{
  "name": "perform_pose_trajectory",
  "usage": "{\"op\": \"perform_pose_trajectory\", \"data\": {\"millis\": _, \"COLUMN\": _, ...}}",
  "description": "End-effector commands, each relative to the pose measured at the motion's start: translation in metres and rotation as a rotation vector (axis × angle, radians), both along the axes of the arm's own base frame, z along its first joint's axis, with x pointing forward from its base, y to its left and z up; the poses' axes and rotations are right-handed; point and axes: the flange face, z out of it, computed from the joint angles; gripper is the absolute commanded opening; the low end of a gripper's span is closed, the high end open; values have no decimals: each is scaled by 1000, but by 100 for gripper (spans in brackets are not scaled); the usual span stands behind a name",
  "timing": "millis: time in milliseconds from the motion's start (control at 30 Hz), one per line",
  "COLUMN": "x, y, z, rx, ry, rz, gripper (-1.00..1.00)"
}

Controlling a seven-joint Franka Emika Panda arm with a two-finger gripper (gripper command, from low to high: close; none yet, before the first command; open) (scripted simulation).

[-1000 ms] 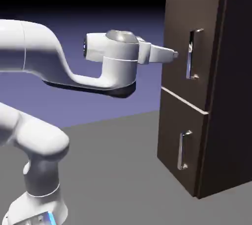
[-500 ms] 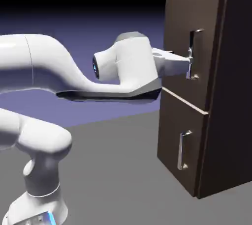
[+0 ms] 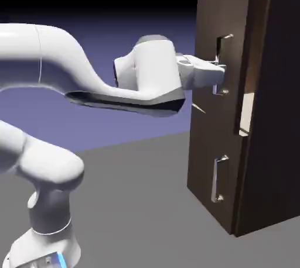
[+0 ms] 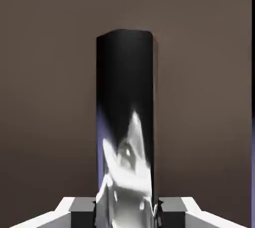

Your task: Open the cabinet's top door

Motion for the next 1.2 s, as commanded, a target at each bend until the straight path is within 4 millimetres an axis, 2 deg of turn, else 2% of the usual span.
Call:
{"op": "perform_pose_trajectory", "data": {"millis": 0, "x": -4, "y": 3, "z": 0, "rx": 0, "ry": 0, "rz": -18, "gripper": -100}}
{"op": "perform_pose_trajectory", "data": {"millis": 333, "x": -36, "y": 36, "z": 0, "rx": 1, "ry": 0, "rz": -189, "gripper": -100}}
{"op": "perform_pose_trajectory", "data": {"millis": 700, "x": -67, "y": 84, "z": 0, "rx": 1, "ry": 0, "rz": -402, "gripper": -100}}
{"op": "perform_pose_trajectory", "data": {"millis": 900, "x": -82, "y": 117, "z": 0, "rx": 1, "ry": 0, "rz": -535, "gripper": -100}}
{"op": "perform_pose_trajectory", "data": {"millis": 1167, "x": -95, "y": 174, "z": 0, "rx": 1, "ry": -1, "rz": -754, "gripper": -100}}
